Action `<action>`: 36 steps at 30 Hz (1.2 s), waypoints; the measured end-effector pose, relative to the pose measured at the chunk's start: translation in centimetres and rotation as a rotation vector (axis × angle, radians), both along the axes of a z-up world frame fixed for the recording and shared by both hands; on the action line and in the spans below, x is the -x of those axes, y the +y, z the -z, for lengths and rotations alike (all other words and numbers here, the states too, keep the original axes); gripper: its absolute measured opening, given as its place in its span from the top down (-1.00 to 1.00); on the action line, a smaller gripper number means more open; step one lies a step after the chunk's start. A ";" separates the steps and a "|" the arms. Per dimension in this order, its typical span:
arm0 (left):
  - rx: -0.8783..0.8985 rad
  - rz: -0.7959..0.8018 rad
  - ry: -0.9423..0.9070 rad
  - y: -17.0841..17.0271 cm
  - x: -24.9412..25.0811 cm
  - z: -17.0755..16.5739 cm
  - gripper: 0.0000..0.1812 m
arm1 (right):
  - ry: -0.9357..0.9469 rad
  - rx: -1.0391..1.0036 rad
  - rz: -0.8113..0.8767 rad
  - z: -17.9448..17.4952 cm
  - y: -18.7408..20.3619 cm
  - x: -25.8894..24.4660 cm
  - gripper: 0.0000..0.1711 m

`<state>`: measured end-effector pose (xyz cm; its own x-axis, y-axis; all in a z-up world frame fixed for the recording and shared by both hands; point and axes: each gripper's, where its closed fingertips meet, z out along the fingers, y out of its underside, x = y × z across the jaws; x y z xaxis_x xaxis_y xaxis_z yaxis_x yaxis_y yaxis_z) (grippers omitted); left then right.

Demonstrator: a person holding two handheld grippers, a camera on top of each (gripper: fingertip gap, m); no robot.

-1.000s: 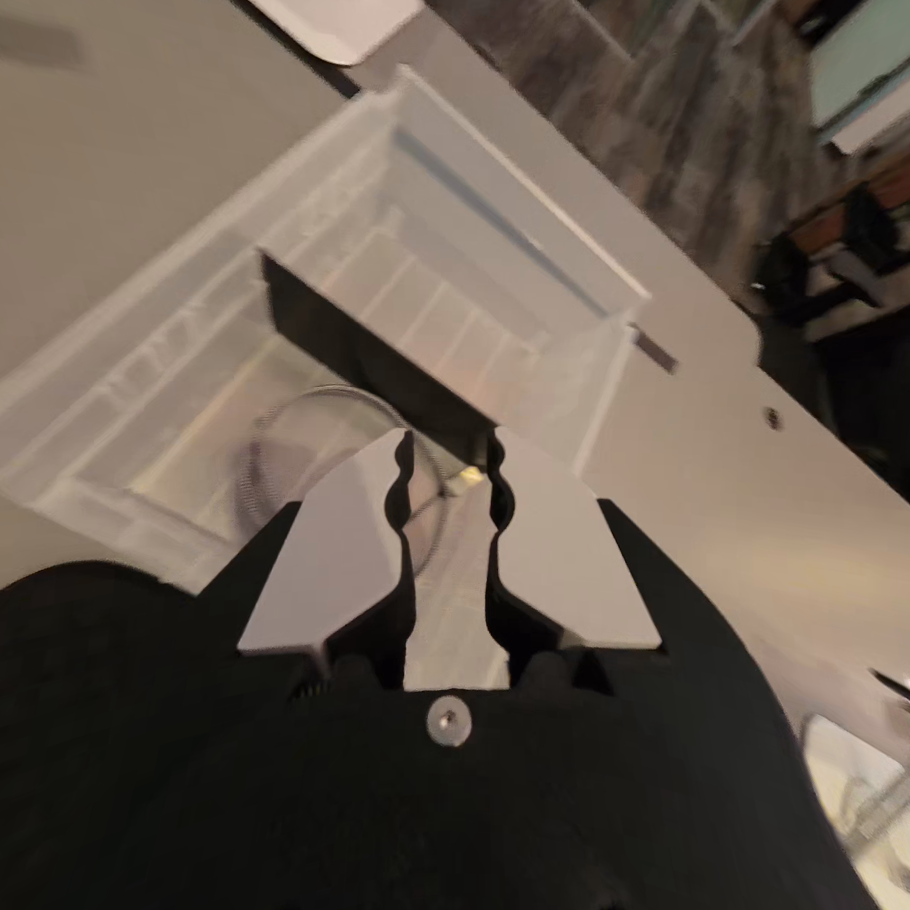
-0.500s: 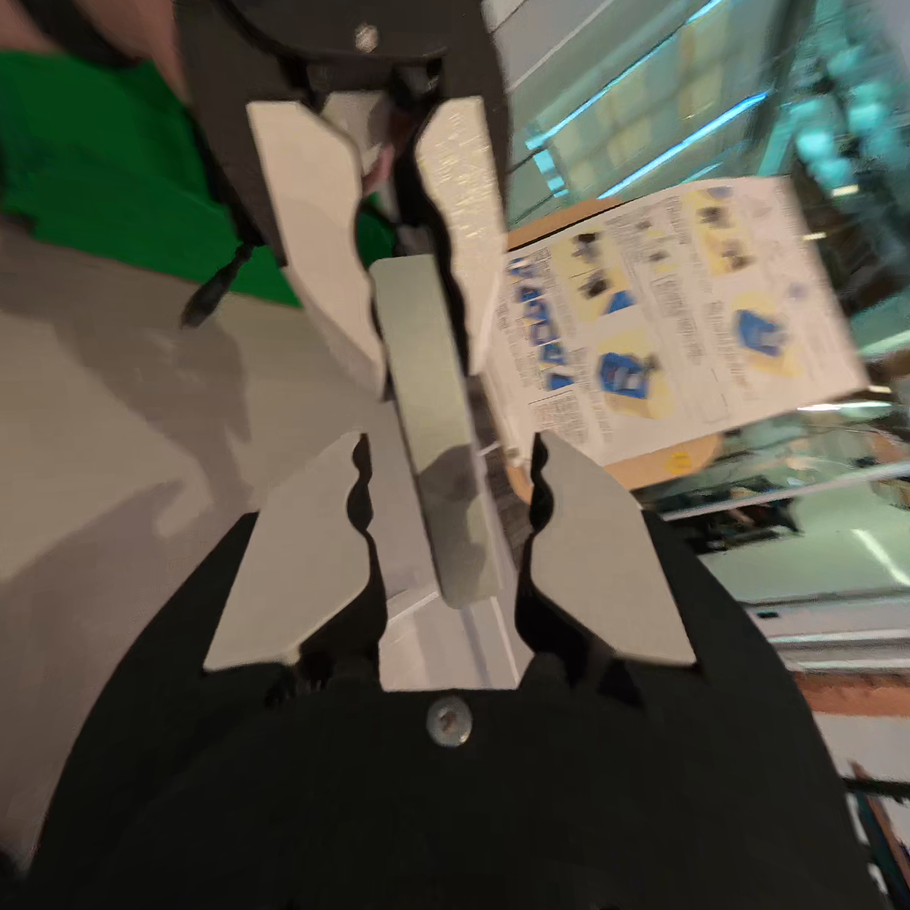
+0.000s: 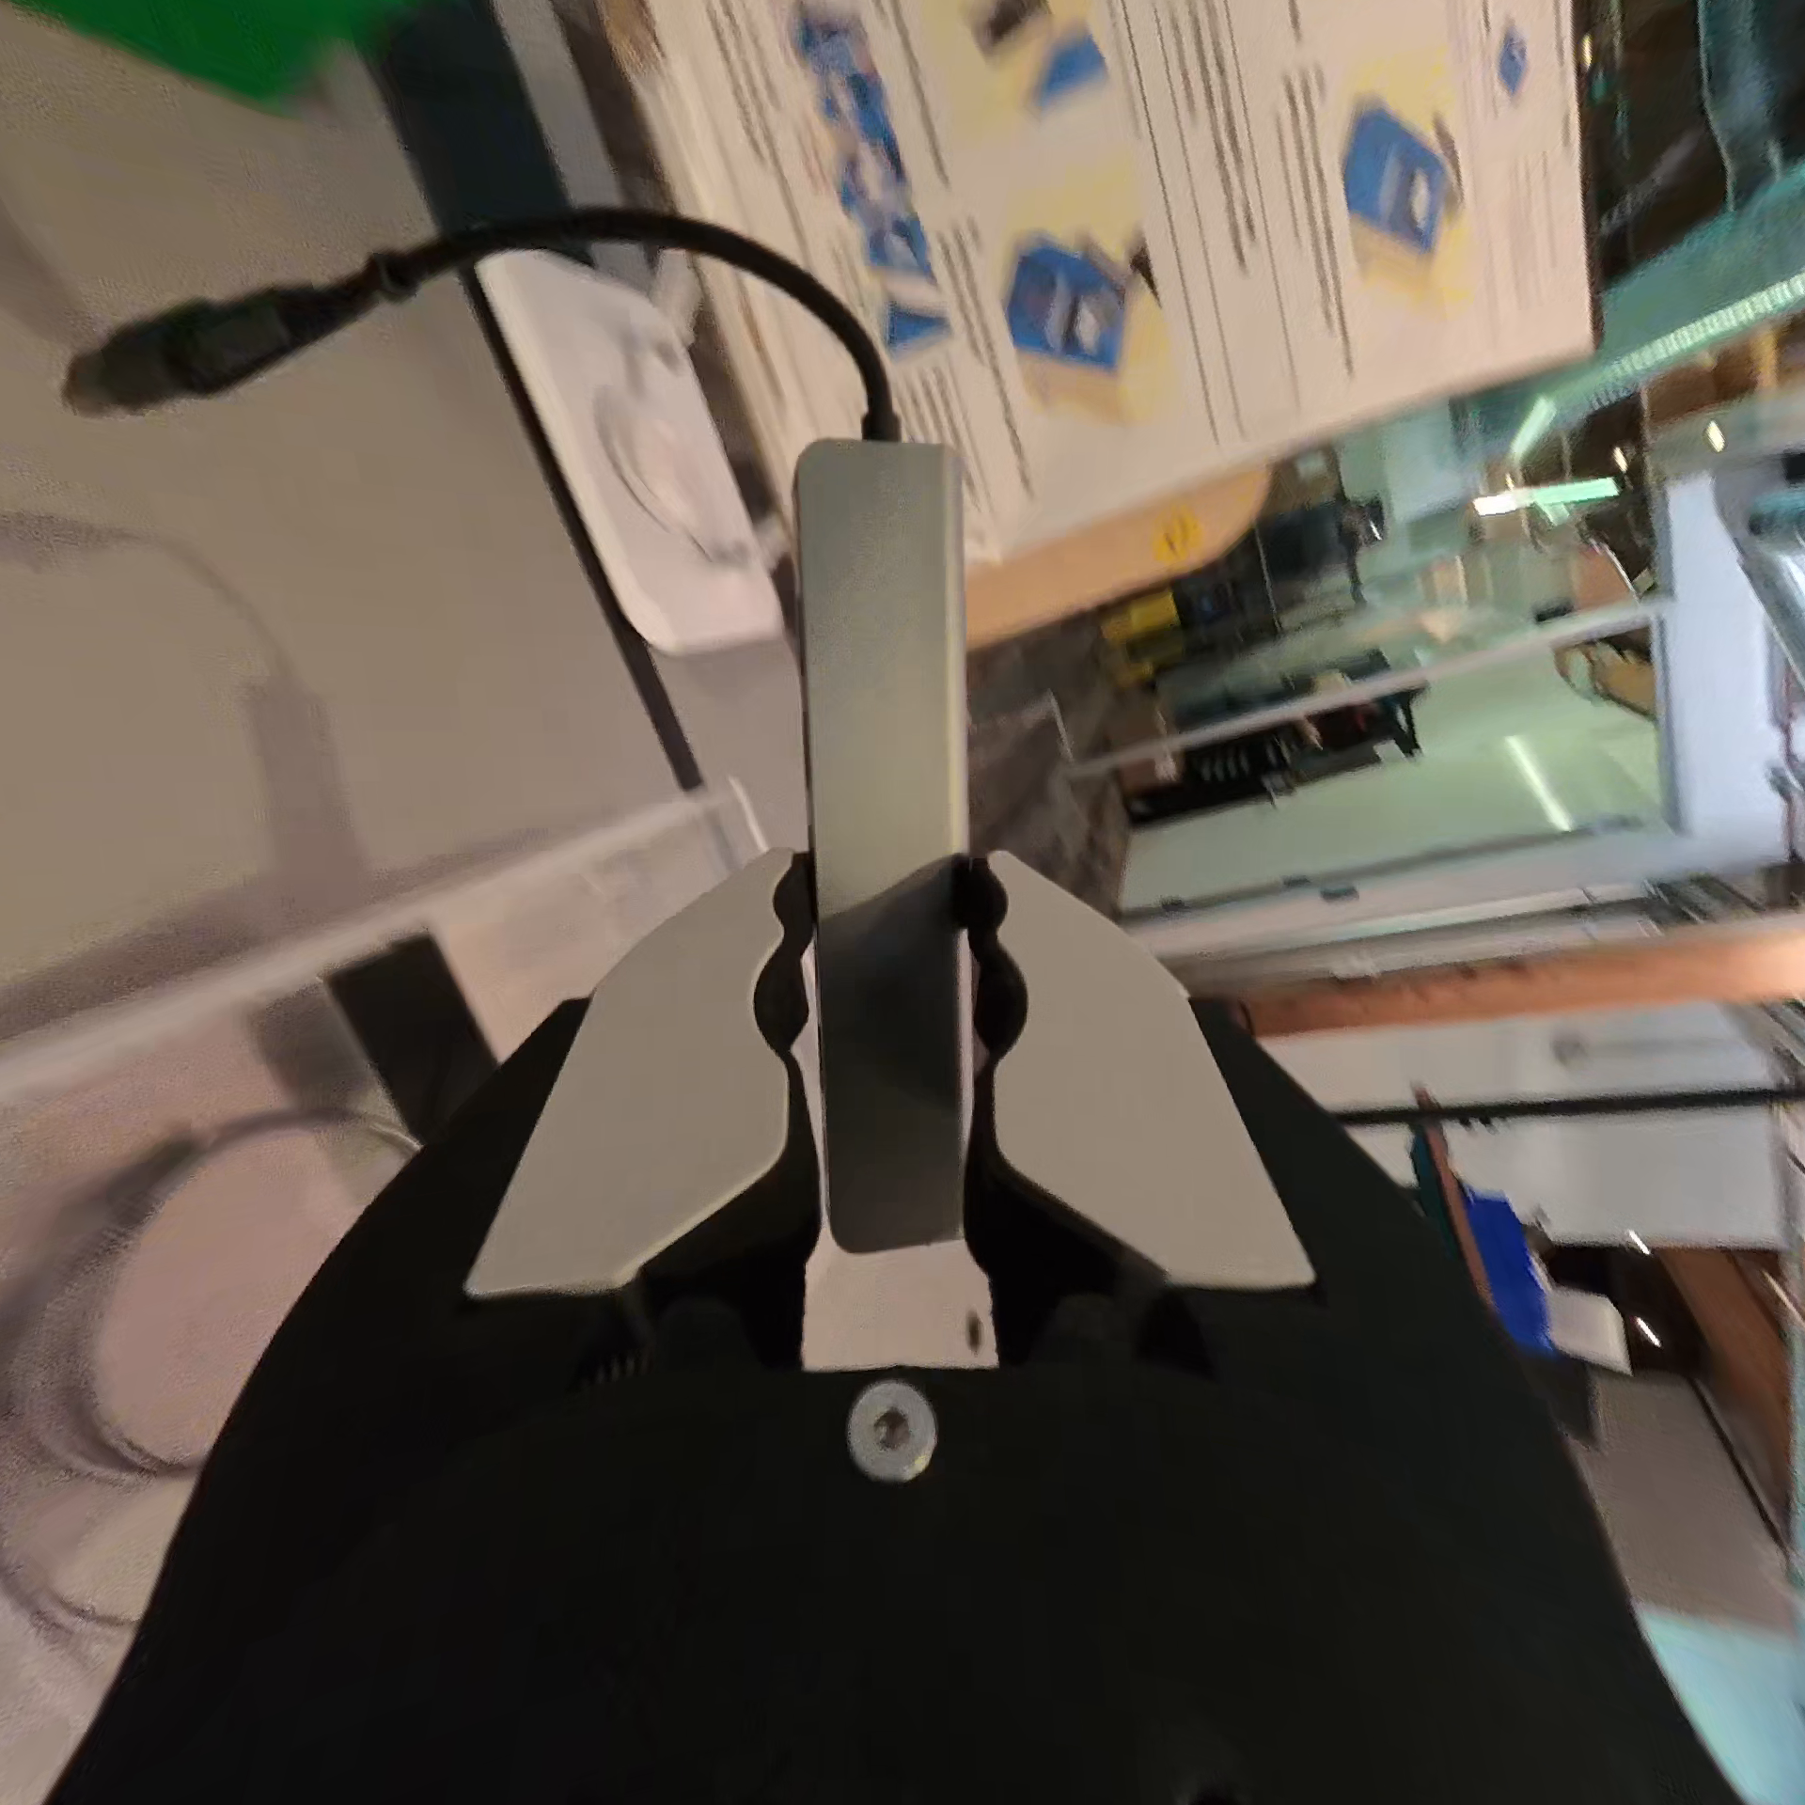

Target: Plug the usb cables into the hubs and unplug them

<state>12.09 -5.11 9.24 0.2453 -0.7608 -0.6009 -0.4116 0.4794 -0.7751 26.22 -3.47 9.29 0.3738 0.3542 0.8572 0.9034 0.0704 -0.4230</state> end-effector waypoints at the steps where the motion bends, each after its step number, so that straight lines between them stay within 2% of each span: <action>1: -0.001 -0.010 -0.007 0.1 0.4 -0.4 0.11 | -0.021 0.002 0.055 -0.2 0.7 -2.4 0.63; 5: -0.024 -0.080 -0.020 1.1 1.9 -1.4 0.15 | -0.133 0.080 0.207 1.8 3.0 -10.2 0.63; 10: 0.019 -0.115 -0.081 1.8 4.1 -2.8 0.16 | -0.089 0.222 0.292 6.0 5.4 -13.5 0.63; 13: 0.043 -0.122 -0.141 2.1 5.5 -4.0 0.20 | 0.075 0.150 0.356 4.3 6.7 -15.0 0.63; 15: 0.050 -0.123 -0.161 2.1 6.3 -4.5 0.21 | 0.209 0.121 0.282 2.6 6.3 -14.6 0.63; 17: 0.047 -0.139 -0.170 2.3 7.0 -4.9 0.21 | 0.193 0.174 0.208 3.1 5.6 -14.4 0.63; 20: 0.007 -0.202 -0.144 3.0 8.7 -5.1 0.20 | 0.048 0.321 0.219 7.0 5.2 -15.2 0.63; 23: 0.028 -0.223 -0.182 3.3 10.7 -5.8 0.24 | -0.027 0.451 0.171 11.4 6.2 -13.8 0.63; 26: 0.045 -0.277 -0.212 3.9 13.2 -6.3 0.27 | -0.044 0.609 0.205 15.7 8.2 -12.7 0.63; 29: 0.111 -0.366 -0.162 4.9 16.0 -5.1 0.30 | 0.028 0.823 0.250 19.5 9.0 -11.8 0.63; 32: 0.279 -0.522 -0.054 6.8 20.3 -1.5 0.33 | 0.009 1.028 0.404 22.9 8.1 -12.8 0.60; 34: 0.367 -0.650 -0.031 8.7 24.2 0.6 0.31 | -0.028 1.053 0.449 24.0 7.9 -13.3 0.59; 36: 0.425 -0.677 -0.034 9.9 26.6 2.4 0.42 | -0.002 1.012 0.445 23.6 8.2 -13.2 0.52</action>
<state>-14.54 4.76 6.88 0.7487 -0.6022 -0.2771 -0.4806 -0.2051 -0.8526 39.39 4.71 -14.32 0.6411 0.7261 0.2484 0.7626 -0.6390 -0.1005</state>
